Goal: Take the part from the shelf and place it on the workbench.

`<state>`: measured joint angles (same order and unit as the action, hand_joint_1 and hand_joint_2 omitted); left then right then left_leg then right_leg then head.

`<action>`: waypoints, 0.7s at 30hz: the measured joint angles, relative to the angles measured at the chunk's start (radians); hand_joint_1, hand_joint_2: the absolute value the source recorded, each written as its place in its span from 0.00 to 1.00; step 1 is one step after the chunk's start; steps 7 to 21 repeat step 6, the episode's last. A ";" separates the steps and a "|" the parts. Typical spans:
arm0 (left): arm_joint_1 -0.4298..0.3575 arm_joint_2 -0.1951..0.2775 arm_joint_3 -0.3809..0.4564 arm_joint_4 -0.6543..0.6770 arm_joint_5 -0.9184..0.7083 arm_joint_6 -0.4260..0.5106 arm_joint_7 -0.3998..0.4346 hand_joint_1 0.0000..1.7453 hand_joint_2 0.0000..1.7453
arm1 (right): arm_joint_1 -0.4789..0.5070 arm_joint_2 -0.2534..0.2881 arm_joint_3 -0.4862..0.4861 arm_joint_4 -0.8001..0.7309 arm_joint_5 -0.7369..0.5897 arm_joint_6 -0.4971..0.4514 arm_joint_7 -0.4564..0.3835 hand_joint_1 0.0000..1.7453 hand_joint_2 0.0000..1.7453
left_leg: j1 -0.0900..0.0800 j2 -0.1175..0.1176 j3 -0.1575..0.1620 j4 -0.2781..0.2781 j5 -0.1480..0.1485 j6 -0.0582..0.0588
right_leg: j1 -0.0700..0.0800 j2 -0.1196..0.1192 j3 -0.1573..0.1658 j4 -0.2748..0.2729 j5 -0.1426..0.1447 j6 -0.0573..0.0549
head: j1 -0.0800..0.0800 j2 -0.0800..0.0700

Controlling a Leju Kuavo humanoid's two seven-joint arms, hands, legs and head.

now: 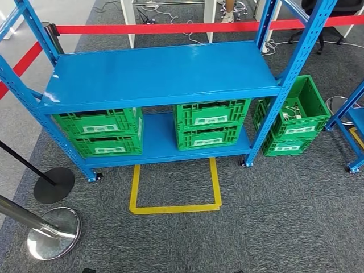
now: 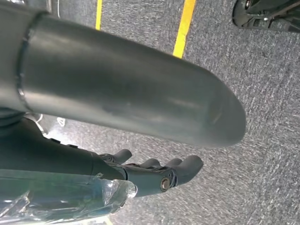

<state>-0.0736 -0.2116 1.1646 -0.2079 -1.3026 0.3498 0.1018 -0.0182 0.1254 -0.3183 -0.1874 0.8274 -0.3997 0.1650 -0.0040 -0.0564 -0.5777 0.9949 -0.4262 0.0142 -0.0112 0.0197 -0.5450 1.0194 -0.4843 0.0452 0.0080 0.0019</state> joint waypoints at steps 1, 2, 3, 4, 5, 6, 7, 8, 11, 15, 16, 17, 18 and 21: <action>0.000 0.001 0.000 0.000 0.001 0.001 0.000 0.00 0.00 | 0.001 0.000 -0.001 0.000 0.000 0.000 0.000 0.00 0.00 | 0.000 0.000 -0.001 -0.001 0.002 0.008 | 0.000 0.000 0.000 -0.001 0.002 0.000 | -0.001 0.000; 0.001 0.001 0.000 0.000 0.001 0.003 0.001 0.00 0.00 | 0.002 0.001 -0.002 0.000 -0.001 0.000 0.001 0.00 0.00 | 0.000 0.001 -0.001 -0.002 0.004 0.017 | 0.002 0.000 -0.001 -0.001 0.003 -0.001 | 0.000 0.000; 0.000 0.001 0.000 0.000 0.002 0.004 0.001 0.00 0.00 | 0.002 0.001 -0.003 0.000 -0.002 0.000 0.001 0.00 0.00 | 0.000 0.001 -0.001 -0.004 0.006 0.020 | 0.003 0.001 -0.002 -0.001 0.004 -0.003 | 0.000 0.000; 0.000 0.001 0.000 0.000 0.003 0.005 0.001 0.00 0.00 | 0.003 0.002 -0.004 0.000 -0.003 0.000 0.002 0.00 0.00 | 0.000 0.001 0.000 -0.007 0.007 0.019 | 0.005 0.001 -0.003 0.000 0.004 -0.005 | 0.000 0.000; 0.000 0.001 0.000 0.000 0.004 0.006 0.001 0.00 0.00 | 0.002 0.002 -0.006 0.000 -0.006 0.000 0.004 0.00 0.00 | 0.001 0.001 0.000 -0.010 0.009 0.016 | 0.006 0.001 -0.003 0.000 0.004 -0.008 | 0.000 0.000; -0.001 0.001 0.000 0.000 0.004 0.007 0.002 0.00 0.00 | 0.002 0.003 -0.007 0.000 -0.007 0.000 0.005 0.00 0.00 | 0.001 0.001 0.001 -0.012 0.010 0.015 | 0.006 0.001 -0.004 0.000 0.004 -0.009 | 0.000 0.000; -0.001 0.001 0.000 0.000 0.004 0.007 0.002 0.00 0.00 | 0.002 0.003 -0.007 0.000 -0.007 0.000 0.005 0.00 0.00 | 0.001 0.001 0.001 -0.012 0.010 0.015 | 0.006 0.001 -0.004 0.000 0.004 -0.009 | 0.000 0.000; -0.001 0.001 0.000 0.000 0.004 0.007 0.002 0.00 0.00 | 0.002 0.003 -0.007 0.000 -0.007 0.000 0.005 0.00 0.00 | 0.001 0.001 0.001 -0.012 0.010 0.015 | 0.006 0.001 -0.004 0.000 0.004 -0.009 | 0.000 0.000; -0.001 0.001 0.000 0.000 0.004 0.007 0.002 0.00 0.00 | 0.002 0.003 -0.007 0.000 -0.007 0.000 0.005 0.00 0.00 | 0.001 0.001 0.001 -0.012 0.010 0.015 | 0.006 0.001 -0.004 0.000 0.004 -0.009 | 0.000 0.000; -0.001 0.001 0.000 0.000 0.004 0.007 0.002 0.00 0.00 | 0.002 0.003 -0.007 0.000 -0.007 0.000 0.005 0.00 0.00 | 0.001 0.001 0.001 -0.012 0.010 0.015 | 0.006 0.001 -0.004 0.000 0.004 -0.009 | 0.000 0.000; -0.001 0.001 0.000 0.000 0.004 0.007 0.002 0.00 0.00 | 0.002 0.003 -0.007 0.000 -0.007 0.000 0.005 0.00 0.00 | 0.001 0.001 0.001 -0.012 0.010 0.015 | 0.006 0.001 -0.004 0.000 0.004 -0.009 | 0.000 0.000; -0.001 0.001 0.000 0.000 0.004 0.007 0.002 0.00 0.00 | 0.002 0.003 -0.007 0.000 -0.007 0.000 0.005 0.00 0.00 | 0.001 0.001 0.001 -0.012 0.010 0.015 | 0.006 0.001 -0.004 0.000 0.004 -0.009 | 0.000 0.000; -0.001 0.001 0.000 0.000 0.004 0.007 0.002 0.00 0.00 | 0.002 0.003 -0.007 0.000 -0.007 0.000 0.005 0.00 0.00 | 0.001 0.001 0.001 -0.012 0.010 0.015 | 0.006 0.001 -0.004 0.000 0.004 -0.009 | 0.000 0.000; -0.001 0.001 0.000 0.000 0.004 0.007 0.002 0.00 0.00 | 0.002 0.003 -0.007 0.000 -0.007 0.000 0.005 0.00 0.00 | 0.001 0.001 0.001 -0.012 0.010 0.015 | 0.006 0.001 -0.004 0.000 0.004 -0.009 | 0.000 0.000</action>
